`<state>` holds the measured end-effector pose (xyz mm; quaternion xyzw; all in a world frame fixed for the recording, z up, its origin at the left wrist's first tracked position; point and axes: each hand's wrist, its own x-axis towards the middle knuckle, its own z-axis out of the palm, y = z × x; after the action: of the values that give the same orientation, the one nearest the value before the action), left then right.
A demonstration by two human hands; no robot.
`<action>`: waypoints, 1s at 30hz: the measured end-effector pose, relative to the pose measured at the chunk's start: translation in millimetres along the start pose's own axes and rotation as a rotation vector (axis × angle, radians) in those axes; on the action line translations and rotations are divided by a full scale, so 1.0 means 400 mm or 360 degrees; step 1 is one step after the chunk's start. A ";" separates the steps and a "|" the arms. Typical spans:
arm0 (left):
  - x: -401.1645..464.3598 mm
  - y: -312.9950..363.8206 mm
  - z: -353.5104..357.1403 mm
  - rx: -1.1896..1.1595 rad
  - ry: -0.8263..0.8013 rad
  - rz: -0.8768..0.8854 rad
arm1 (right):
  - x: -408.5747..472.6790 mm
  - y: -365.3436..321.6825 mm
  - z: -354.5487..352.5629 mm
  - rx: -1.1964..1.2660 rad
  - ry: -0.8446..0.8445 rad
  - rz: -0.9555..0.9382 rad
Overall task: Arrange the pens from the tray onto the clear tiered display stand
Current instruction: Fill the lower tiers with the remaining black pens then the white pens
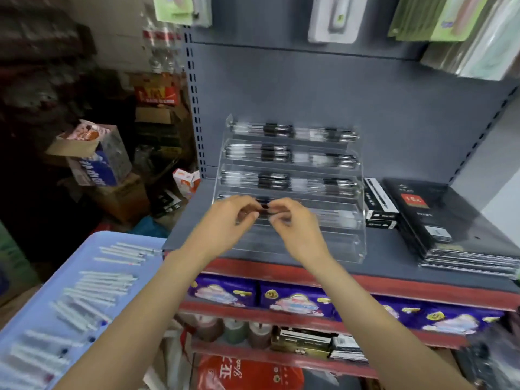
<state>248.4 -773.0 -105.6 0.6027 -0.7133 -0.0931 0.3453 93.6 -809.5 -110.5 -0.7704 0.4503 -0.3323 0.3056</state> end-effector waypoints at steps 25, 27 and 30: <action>-0.801 -0.859 -0.305 0.0396 -0.0744 -0.0936 | -0.147 -0.204 1.042 -0.0773 -0.0956 0.0171; -0.797 -0.862 -0.304 0.0359 -0.0659 -0.0956 | -0.140 -0.203 1.062 -0.0863 -0.0917 0.0169; -0.779 -0.877 -0.300 0.0341 -0.0565 -0.0964 | -0.130 -0.198 1.082 -0.0906 -0.0831 0.0257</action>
<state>610.9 -541.0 -327.3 0.7937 -0.5571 -0.2190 0.1080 453.7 -656.1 -318.2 -0.8450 0.4907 0.0380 0.2090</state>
